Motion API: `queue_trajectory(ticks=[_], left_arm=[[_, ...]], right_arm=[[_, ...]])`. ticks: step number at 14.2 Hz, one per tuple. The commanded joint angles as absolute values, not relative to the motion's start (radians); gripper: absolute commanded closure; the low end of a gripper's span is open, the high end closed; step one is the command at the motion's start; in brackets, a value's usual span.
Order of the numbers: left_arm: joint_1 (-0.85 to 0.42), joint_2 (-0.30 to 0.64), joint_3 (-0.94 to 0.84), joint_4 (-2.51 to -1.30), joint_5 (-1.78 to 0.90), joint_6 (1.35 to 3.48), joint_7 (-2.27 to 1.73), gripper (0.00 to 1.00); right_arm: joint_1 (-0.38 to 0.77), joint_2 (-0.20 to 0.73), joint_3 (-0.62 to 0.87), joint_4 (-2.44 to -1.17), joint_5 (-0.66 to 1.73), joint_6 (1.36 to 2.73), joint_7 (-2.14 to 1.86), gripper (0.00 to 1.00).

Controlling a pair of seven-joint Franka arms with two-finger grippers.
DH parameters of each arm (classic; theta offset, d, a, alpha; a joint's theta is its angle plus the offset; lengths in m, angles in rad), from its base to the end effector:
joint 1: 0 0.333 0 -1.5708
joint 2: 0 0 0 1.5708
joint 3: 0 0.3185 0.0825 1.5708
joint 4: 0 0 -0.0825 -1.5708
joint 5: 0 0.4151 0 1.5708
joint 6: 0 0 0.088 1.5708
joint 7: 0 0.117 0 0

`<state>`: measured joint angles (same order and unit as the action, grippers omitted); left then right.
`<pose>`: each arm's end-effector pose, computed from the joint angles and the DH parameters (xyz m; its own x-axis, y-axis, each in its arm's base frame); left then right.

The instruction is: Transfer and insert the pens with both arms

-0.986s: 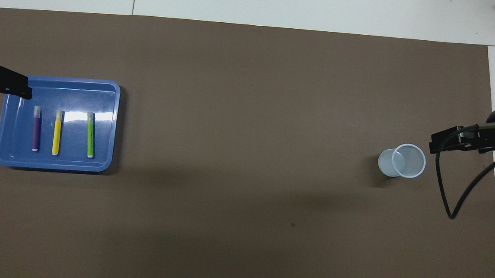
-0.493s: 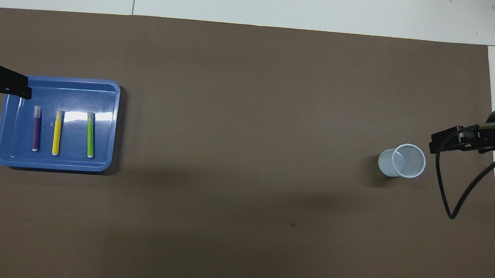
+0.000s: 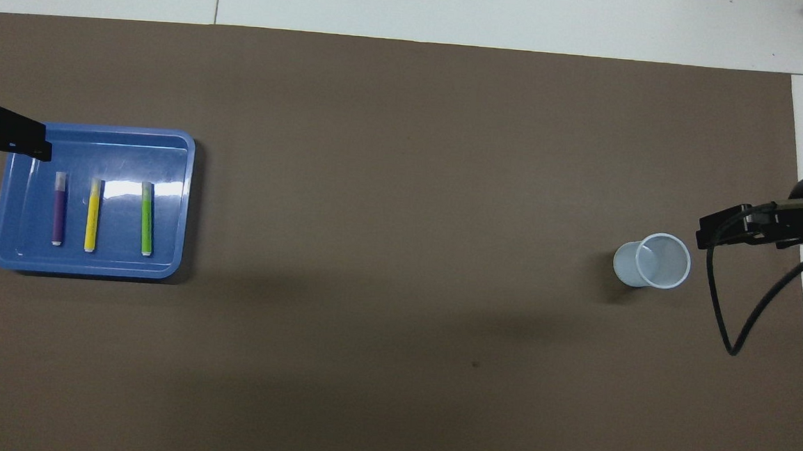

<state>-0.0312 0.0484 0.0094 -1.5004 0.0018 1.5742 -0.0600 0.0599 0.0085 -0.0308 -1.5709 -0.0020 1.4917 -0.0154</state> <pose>0.6018 -0.0130 0.6240 0.9989 0.0382 0.0255 0.0382 -0.9993 -0.0007 0.5782 0.0167 0.6055 0.9952 0.0442 -0.0876 0.0444 -0.9990 0.0009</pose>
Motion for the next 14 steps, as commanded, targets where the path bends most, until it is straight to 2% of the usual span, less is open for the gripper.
queue_trajectory(ticks=[1,9,14], left_arm=[[-0.021,0.031,0.005,-1.519,-0.008,1.568,-0.063,0.00],[-0.018,0.031,0.008,-1.523,-0.008,1.577,-0.063,0.00],[-0.018,0.003,0.009,-1.603,-0.008,1.617,-0.063,0.00]], right_arm=[[0.052,-0.002,-0.032,-1.574,0.021,1.485,-0.025,0.00],[0.052,-0.002,-0.032,-1.574,0.021,1.485,-0.023,0.00],[0.052,-0.002,-0.032,-1.574,0.021,1.485,-0.025,0.00]])
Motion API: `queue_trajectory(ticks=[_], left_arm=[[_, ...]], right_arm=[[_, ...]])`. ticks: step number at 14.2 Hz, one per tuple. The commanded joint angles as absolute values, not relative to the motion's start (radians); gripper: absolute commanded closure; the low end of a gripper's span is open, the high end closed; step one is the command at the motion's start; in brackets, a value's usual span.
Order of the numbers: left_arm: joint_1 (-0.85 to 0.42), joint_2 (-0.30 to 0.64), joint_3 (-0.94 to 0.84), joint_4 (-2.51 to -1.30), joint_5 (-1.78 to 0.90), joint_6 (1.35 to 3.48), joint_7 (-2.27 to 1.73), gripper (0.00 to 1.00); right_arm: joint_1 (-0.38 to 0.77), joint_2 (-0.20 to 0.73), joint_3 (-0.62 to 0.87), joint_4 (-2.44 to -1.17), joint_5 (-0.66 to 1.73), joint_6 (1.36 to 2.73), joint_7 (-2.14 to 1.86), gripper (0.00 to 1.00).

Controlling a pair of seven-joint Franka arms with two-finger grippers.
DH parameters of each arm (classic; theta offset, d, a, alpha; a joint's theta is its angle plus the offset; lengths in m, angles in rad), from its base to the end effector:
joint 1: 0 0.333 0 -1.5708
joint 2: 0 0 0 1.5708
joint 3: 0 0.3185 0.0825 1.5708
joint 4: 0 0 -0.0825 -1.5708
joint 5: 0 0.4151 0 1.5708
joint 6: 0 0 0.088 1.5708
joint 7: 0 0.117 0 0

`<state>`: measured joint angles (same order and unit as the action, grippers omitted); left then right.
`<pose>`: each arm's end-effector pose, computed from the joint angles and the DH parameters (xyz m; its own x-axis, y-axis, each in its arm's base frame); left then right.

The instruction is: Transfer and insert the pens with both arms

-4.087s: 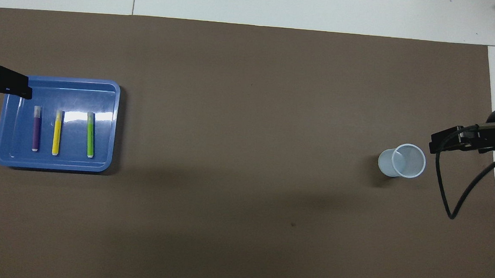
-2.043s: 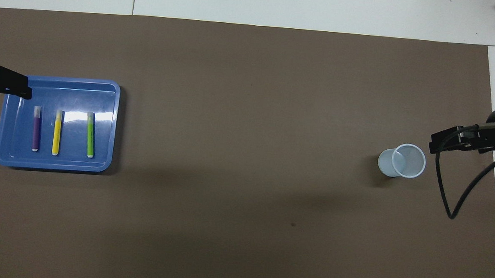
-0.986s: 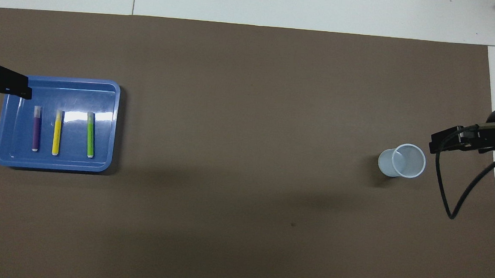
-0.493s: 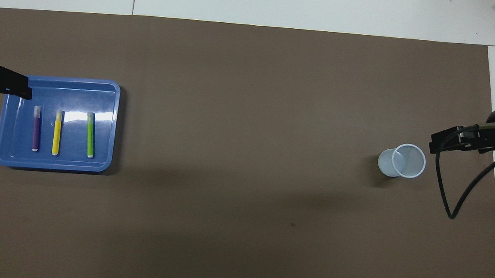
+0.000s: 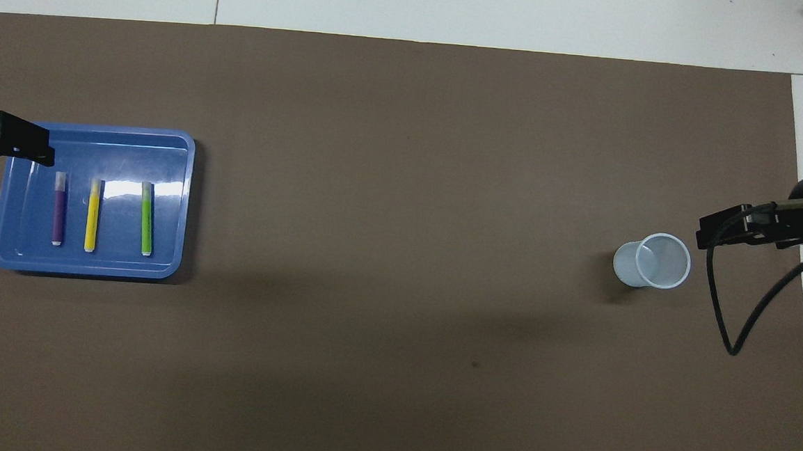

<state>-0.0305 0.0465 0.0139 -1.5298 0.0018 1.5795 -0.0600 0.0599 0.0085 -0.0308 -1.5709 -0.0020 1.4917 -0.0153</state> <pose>0.6011 -0.0100 0.6108 0.9991 0.0434 0.0033 0.0434 -0.9991 -0.0023 0.5782 0.0167 0.6055 0.9952 0.0441 -0.0876 0.0443 -0.9990 0.0009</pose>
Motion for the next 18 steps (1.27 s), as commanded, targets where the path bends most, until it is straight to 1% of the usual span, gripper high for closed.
queue_trajectory(ticks=[1,4,8,12,16,18], left_arm=[[-0.018,-0.006,0.011,-1.624,-0.009,1.644,-0.063,0.00],[-0.011,-0.023,0.015,-1.699,-0.061,1.715,-0.071,0.00],[0.000,-0.015,0.015,-1.755,-0.066,1.752,-0.069,0.00],[0.002,0.012,0.015,-1.795,-0.066,1.799,-0.064,0.00],[0.003,0.046,0.015,-1.870,-0.066,1.925,-0.064,0.00],[0.003,0.078,0.015,-1.881,-0.066,1.974,-0.064,0.00]], right_arm=[[0.052,-0.002,-0.032,-1.574,0.021,1.485,-0.025,0.00],[0.052,-0.002,-0.032,-1.574,0.021,1.485,-0.025,0.00],[0.052,-0.002,-0.032,-1.574,0.021,1.485,-0.025,0.00],[0.052,-0.002,-0.032,-1.574,0.021,1.483,-0.025,0.00],[0.052,-0.002,-0.032,-1.574,0.023,1.485,-0.023,0.00],[0.052,-0.002,-0.032,-1.574,0.021,1.485,-0.025,0.00]])
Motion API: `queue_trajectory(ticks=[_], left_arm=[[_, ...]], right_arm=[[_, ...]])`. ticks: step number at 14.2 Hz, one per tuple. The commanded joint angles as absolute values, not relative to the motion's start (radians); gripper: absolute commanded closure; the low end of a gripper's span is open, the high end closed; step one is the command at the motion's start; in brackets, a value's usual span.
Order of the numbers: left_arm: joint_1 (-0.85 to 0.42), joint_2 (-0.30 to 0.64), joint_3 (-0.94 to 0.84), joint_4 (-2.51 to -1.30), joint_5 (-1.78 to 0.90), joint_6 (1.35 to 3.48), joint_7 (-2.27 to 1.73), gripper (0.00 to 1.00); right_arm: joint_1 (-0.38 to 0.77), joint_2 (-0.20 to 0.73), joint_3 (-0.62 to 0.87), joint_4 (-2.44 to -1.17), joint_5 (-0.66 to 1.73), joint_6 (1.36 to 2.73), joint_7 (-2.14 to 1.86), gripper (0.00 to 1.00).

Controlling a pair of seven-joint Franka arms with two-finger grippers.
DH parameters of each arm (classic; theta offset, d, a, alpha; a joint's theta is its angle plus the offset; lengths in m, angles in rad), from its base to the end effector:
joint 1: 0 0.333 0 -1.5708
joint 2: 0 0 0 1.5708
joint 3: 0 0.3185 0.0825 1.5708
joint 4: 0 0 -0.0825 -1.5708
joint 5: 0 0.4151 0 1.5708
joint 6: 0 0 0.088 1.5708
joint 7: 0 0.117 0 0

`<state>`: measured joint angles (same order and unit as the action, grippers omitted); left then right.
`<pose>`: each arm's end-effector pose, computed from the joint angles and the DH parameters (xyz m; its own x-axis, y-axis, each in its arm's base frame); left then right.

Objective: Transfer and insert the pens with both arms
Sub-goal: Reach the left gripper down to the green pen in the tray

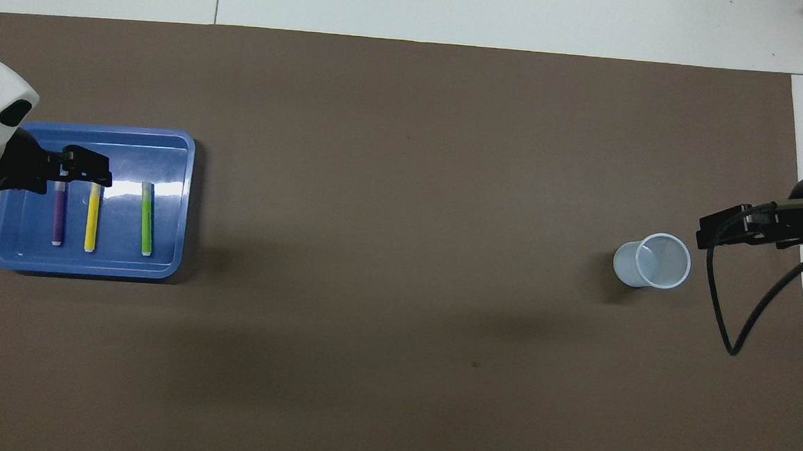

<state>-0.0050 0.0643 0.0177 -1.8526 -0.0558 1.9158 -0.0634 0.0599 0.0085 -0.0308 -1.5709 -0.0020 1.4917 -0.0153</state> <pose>0.6092 0.0031 0.4654 0.9955 0.0947 -0.0048 0.0948 -0.9942 0.0511 0.5782 0.0167 0.6055 0.9952 0.0441 -0.0876 0.0443 -0.9990 0.0009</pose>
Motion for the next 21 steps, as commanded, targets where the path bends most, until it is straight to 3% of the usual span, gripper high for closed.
queue_trajectory(ticks=[1,15,21], left_arm=[[0.008,0.084,0.015,-1.890,-0.066,2.000,-0.064,0.00],[0.015,0.245,0.015,-2.002,-0.066,2.301,-0.057,0.01],[0.015,0.247,0.015,-2.080,-0.066,2.330,-0.058,0.04]], right_arm=[[0.052,-0.002,-0.032,-1.574,0.021,1.485,-0.025,0.00],[0.052,-0.002,-0.032,-1.574,0.021,1.485,-0.025,0.00],[0.052,-0.002,-0.032,-1.574,0.021,1.485,-0.025,0.00]])
